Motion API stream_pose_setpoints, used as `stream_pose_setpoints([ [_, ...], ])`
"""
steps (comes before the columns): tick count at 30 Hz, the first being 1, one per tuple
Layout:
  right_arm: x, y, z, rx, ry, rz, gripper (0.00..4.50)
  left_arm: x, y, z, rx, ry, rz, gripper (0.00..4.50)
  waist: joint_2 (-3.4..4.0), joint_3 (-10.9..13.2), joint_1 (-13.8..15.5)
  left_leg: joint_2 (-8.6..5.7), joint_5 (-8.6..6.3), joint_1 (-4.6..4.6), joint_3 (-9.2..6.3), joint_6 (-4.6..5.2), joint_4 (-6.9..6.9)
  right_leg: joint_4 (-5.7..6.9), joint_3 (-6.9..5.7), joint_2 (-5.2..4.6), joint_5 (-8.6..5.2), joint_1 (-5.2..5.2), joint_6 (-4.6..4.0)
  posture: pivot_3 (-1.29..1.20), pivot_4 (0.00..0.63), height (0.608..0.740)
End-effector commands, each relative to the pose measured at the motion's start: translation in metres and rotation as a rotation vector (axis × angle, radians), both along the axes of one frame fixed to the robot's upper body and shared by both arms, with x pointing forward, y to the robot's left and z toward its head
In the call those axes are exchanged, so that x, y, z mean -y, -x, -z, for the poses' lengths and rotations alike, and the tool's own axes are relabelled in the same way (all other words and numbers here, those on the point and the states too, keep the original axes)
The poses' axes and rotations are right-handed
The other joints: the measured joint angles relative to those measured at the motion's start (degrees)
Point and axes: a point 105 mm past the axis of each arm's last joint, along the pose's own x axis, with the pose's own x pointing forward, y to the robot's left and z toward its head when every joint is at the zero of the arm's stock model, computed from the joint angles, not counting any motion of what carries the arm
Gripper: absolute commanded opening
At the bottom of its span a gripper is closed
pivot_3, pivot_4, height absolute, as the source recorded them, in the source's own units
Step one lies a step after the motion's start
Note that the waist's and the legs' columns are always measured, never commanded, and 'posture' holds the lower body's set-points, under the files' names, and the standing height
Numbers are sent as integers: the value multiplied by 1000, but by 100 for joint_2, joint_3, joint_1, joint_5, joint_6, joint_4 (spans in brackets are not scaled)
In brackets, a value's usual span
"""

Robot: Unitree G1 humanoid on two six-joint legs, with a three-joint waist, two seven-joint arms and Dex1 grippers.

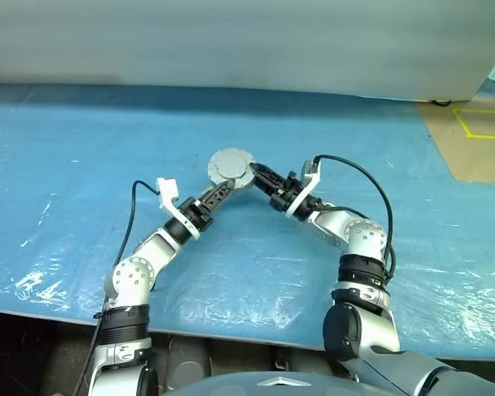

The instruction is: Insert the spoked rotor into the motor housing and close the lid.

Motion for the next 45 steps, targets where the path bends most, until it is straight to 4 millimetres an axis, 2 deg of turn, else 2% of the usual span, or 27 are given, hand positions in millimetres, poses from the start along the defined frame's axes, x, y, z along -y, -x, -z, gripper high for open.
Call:
stream_pose_setpoints([
  [1, -3, 6, -30, 125, -67, -29, 1301, -2, 4, -20, 47, 91, 27, 4460, 0, 0, 3, 0, 0, 0, -1, 0, 1, 0, 0, 0, 0, 2, 1, 0, 150, 740],
  [6, -6, 10, -33, 146, -68, -55, 1301, 3, 5, -12, 6, 67, 47, 4460, -1, 0, 6, -2, 0, 0, -4, 0, 3, -1, -1, 0, 2, 4, 4, 0, 150, 740],
  [10, -12, 21, -39, 176, -88, -130, 1301, 9, 3, -11, -12, 82, 60, 4460, -1, 0, 8, -2, 0, -2, -8, 0, 4, -1, -2, 0, 3, 4, 6, 0, 150, 740],
  [17, -15, 33, -43, 198, -118, -199, 1301, -1, -4, -11, -22, 129, -8, 4460, -1, 0, 10, -2, 0, -2, -12, 0, 10, 0, -3, -1, 5, 8, 9, 0, 150, 740],
  [19, -18, 31, -36, 173, -81, -193, 1301, -1, -4, -15, -6, 136, -1, 4460, -1, 0, 7, -3, 0, -2, -12, 0, 12, 0, -2, -1, 7, 9, 11, 0, 150, 740],
  [20, -18, 30, -34, 166, -75, -188, 1301, 0, -4, -16, -2, 132, -5, 4294, -1, 0, 6, -2, 0, -1, -12, 0, 12, 0, -3, 0, 7, 9, 11, 0, 150, 740],
  [22, -17, 29, -33, 161, -75, -181, 1301, 0, -4, -18, 6, 147, -4, 3894, -1, 0, 12, -2, 0, -1, -14, 0, 12, 1, -4, 0, 7, 9, 11, 0, 150, 740],
  [24, -17, 28, -33, 161, -75, -178, 1301, 1, -3, -19, 11, 157, 1, 3203, -1, 0, 15, -4, 0, -3, -14, 0, 14, 1, -3, -2, 7, 10, 12, 0, 150, 740],
  [25, -16, 28, -33, 162, -75, -177, 1301, 1, -3, -19, 11, 158, 5, 3020, -2, 0, 15, -5, 0, -4, -14, 0, 15, 0, -3, -3, 8, 10, 13, 0, 150, 740],
  [42, -11, 11, -37, 152, -95, -65, 1301, 7, -6, -12, -32, 155, -10, 2913, -1, 0, 14, -4, 1, -3, -16, 1, 21, 4, -3, -2, 9, 12, 15, 0, 150, 740],
  [45, -4, -3, -29, 107, -84, 29, 1301, -4, -14, -15, -51, 240, -91, 2913, -2, 0, 5, -4, 1, -3, -16, 1, 23, 5, -3, -2, 9, 13, 15, 0, 150, 740],
])
